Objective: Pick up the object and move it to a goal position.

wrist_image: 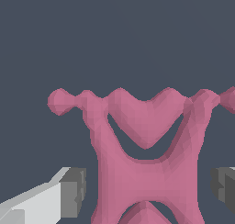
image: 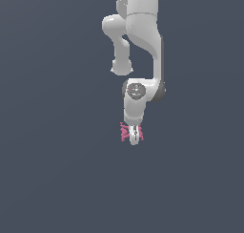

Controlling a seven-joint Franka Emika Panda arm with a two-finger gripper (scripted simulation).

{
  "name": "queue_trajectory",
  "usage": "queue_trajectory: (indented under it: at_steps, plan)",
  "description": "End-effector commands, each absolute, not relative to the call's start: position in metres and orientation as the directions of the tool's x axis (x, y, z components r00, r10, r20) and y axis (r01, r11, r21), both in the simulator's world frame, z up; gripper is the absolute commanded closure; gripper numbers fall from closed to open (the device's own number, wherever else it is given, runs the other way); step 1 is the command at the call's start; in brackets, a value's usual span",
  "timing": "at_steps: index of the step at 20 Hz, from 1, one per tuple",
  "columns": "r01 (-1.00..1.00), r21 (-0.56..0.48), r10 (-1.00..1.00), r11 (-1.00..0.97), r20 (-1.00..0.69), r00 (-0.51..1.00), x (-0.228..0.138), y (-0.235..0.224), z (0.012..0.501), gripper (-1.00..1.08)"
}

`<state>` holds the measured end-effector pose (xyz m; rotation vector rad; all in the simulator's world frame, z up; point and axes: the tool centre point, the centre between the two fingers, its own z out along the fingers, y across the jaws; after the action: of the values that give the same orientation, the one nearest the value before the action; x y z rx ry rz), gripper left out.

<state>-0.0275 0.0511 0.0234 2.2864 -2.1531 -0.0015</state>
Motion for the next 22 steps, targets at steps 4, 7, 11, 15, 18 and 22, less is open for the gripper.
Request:
queue_trajectory:
  at_steps: [4, 7, 11, 15, 18, 22]
  plan:
    - [-0.998, 0.000, -0.998, -0.060, 0.000, 0.060, -0.026, 0.052, 0.014, -0.92]
    - [-0.998, 0.000, -0.998, -0.060, 0.000, 0.060, -0.026, 0.052, 0.014, 1.08]
    - [-0.998, 0.000, -0.998, -0.060, 0.000, 0.060, -0.026, 0.052, 0.014, 1.08]
    - [-0.998, -0.001, -0.998, -0.059, 0.000, 0.059, -0.026, 0.051, 0.015, 1.08]
    - [-0.998, -0.001, -0.998, -0.059, 0.000, 0.059, -0.026, 0.051, 0.017, 1.08]
    - [-0.998, -0.001, -0.998, -0.059, -0.001, 0.059, -0.028, 0.052, 0.027, 1.08]
